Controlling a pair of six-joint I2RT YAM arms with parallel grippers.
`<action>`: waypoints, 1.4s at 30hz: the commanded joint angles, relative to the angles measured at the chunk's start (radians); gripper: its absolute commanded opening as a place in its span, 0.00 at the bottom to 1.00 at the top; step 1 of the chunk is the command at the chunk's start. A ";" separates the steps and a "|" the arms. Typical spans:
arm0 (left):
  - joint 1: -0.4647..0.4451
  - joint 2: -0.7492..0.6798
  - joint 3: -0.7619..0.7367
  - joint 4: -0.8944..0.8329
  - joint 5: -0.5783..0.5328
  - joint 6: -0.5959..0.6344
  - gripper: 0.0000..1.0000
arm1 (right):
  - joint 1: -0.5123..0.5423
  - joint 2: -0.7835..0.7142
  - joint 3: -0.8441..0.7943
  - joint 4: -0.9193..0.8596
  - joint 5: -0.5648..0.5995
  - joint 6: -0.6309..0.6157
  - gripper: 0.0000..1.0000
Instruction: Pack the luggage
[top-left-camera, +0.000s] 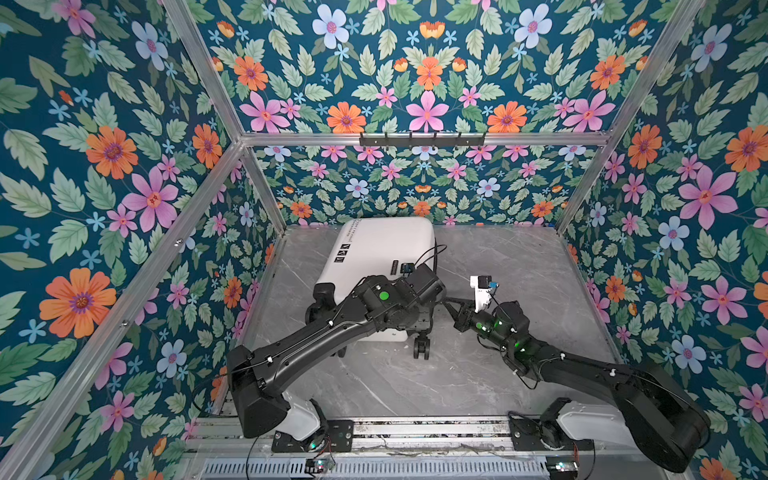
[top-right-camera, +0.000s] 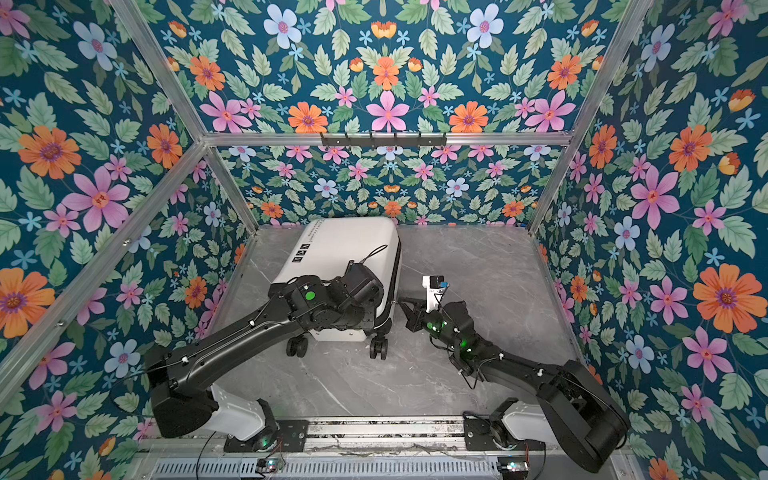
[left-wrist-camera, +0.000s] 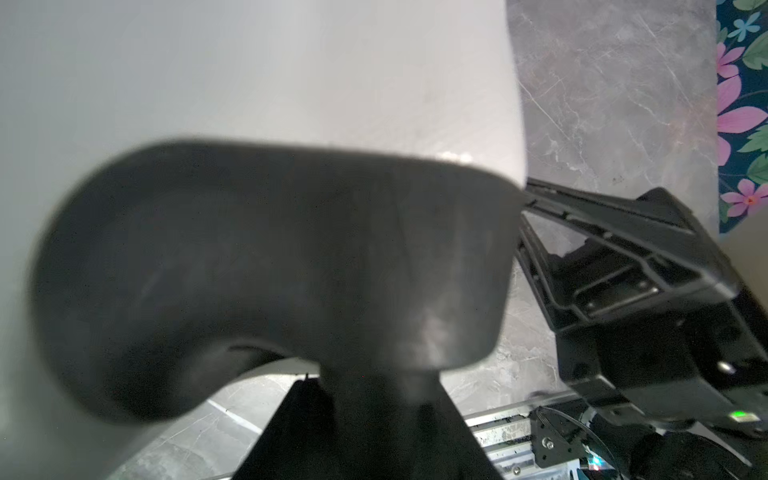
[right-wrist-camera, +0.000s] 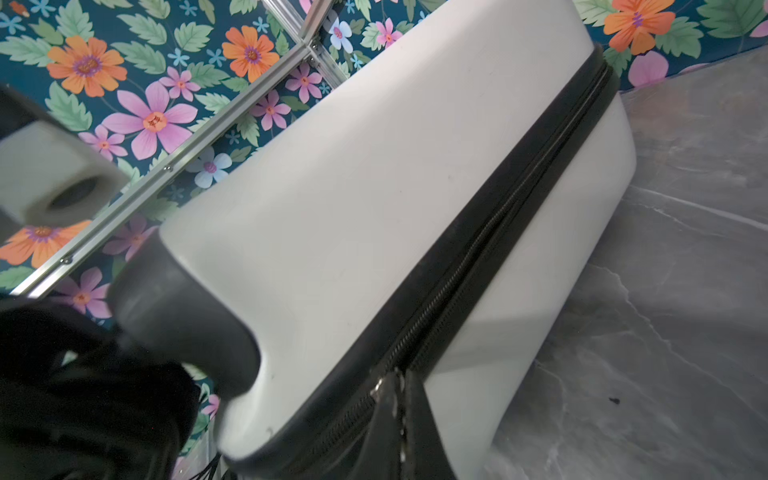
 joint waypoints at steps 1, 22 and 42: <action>0.022 -0.006 0.029 -0.103 -0.108 0.004 0.00 | -0.012 -0.044 -0.035 -0.131 0.046 -0.049 0.00; 0.025 -0.004 0.049 -0.105 -0.058 0.052 0.00 | -0.007 0.077 0.050 -0.127 -0.126 -0.074 0.00; 0.025 -0.030 0.036 -0.090 -0.035 0.093 0.00 | -0.006 0.179 0.133 -0.124 -0.229 -0.061 0.00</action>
